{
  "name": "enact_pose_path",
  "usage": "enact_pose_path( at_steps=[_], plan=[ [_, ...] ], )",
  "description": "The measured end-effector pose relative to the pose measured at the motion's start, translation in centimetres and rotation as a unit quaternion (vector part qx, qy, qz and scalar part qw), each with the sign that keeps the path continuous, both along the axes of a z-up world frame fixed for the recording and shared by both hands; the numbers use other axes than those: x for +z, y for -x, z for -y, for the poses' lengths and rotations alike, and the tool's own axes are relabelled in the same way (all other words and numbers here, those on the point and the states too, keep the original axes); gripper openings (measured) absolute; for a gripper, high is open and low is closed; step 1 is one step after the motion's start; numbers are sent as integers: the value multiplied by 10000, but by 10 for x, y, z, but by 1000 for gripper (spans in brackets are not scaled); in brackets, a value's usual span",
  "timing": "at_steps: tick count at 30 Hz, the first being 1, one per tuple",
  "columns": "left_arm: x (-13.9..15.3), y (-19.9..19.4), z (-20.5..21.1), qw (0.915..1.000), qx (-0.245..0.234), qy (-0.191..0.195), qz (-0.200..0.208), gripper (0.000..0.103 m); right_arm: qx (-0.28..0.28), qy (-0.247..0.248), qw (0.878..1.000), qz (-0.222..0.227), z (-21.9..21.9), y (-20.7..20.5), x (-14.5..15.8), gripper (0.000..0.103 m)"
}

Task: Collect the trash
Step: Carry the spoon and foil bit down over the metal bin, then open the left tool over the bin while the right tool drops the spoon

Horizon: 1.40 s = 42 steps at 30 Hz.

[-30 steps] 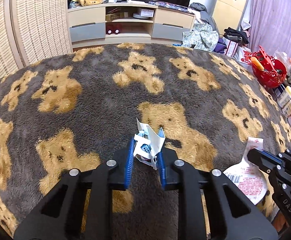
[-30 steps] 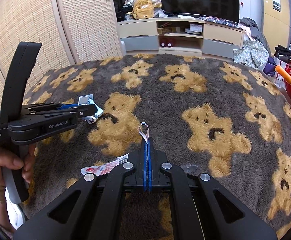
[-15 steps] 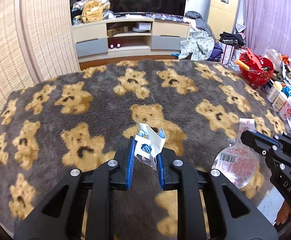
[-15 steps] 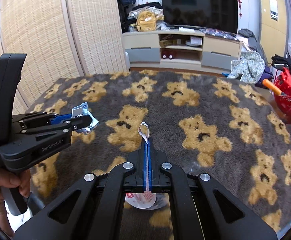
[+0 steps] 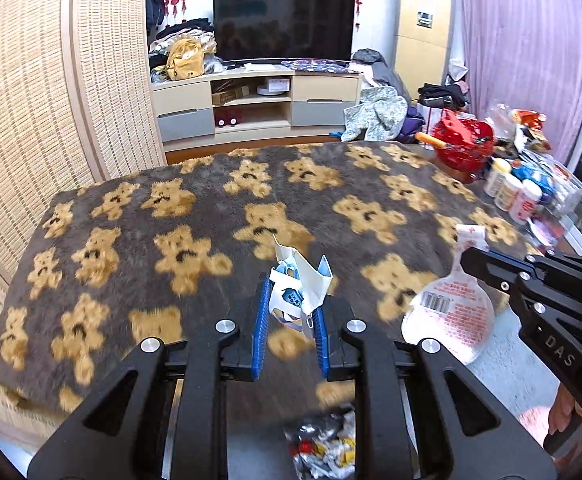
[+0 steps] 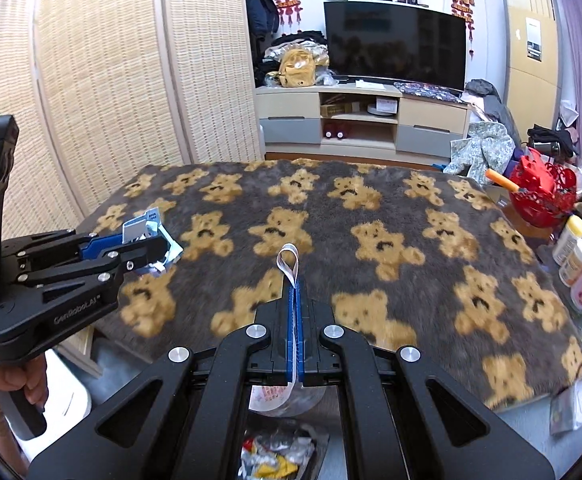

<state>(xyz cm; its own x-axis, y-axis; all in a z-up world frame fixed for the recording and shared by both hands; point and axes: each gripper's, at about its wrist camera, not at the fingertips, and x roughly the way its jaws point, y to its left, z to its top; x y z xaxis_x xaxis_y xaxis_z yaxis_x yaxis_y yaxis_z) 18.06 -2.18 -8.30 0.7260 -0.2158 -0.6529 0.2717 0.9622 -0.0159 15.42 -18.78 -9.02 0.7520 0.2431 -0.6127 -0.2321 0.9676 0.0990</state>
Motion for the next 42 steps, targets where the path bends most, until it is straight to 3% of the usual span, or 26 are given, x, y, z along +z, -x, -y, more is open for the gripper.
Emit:
enact_pose_path(
  at_steps=[6,16,24,31,38,42],
  plan=[
    [-16,50,3,9998,-63,93,-153,18,44,11,9999,-117,1,42,-12,3],
    [-96,102,-3,9954,-18,98,-951,19,28,27,9966,-827,2,83,-78,3],
    [-164,111,0,9855,-151,285,-1667,19,84,-5,9883,-1523,-4,84,-145,3],
    [-207,106,9,9751,-310,354,-2169,19,156,-12,9807,-1949,-15,77,-184,3],
    [-227,97,12,9684,-372,369,-2437,22,120,-128,9739,-2265,-18,65,-205,7],
    [-230,91,14,9675,-389,401,-2465,33,82,-230,9707,-2392,-18,56,-211,6]
  ],
)
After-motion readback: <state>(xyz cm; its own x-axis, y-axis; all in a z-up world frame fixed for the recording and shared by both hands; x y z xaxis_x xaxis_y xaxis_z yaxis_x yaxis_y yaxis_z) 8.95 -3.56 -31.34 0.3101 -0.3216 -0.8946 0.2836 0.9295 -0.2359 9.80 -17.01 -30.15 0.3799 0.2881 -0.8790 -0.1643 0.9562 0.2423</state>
